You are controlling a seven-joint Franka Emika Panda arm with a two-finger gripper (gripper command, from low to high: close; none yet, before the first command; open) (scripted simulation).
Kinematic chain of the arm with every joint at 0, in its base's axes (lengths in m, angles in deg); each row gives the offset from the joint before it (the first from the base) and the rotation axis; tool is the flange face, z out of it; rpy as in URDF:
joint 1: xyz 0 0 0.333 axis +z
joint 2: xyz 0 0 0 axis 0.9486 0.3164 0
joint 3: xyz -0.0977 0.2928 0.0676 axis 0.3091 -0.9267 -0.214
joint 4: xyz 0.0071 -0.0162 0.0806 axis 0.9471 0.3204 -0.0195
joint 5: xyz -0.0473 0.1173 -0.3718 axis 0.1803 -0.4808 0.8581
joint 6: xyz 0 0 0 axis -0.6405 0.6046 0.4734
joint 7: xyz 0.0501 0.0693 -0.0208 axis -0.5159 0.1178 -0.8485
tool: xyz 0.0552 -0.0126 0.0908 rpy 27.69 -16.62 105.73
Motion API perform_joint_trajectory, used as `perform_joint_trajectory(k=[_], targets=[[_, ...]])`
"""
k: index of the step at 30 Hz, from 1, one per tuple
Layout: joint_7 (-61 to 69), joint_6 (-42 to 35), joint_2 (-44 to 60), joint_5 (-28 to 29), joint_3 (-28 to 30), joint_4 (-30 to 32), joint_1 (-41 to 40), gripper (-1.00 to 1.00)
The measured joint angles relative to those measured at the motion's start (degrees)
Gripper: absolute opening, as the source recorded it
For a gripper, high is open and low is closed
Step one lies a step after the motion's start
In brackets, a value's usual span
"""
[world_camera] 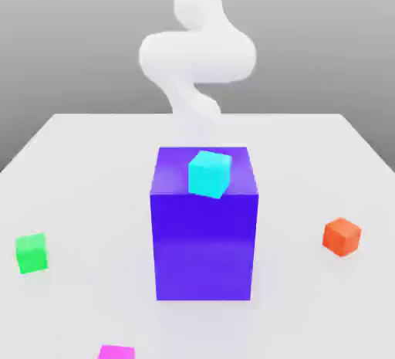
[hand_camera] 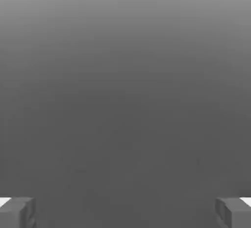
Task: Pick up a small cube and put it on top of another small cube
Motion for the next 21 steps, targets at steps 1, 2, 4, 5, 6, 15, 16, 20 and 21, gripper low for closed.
perform_joint_trajectory(k=[1, 2, 4, 5, 6, 15, 16, 20, 21], targets=[[0.5, 0.6, 2.3, -0.3, 0.6, -0.1, 0.2, 0.00], [0.9, 1.2, 4.4, -0.7, 1.1, -0.2, 0.4, 0.00], [1.8, 2.3, 8.6, -1.3, 2.1, -0.4, 0.7, 0.00], [2.3, 2.9, 10.7, -1.7, 2.6, -0.5, 0.8, 0.00], [2.7, 3.4, 12.8, -2.1, 3.0, -0.6, 0.9, 0.00], [7.1, 8.5, 31.5, -5.6, 6.4, -1.4, 1.1, 0.00], [7.6, 9.0, 33.6, -6.0, 6.6, -1.5, 1.0, 0.00], [9.2, 11.3, 41.9, -7.2, 7.2, -1.9, 0.0, 0.00], [9.6, 11.9, 44.0, -7.4, 7.2, -2.0, -0.3, 0.00]])
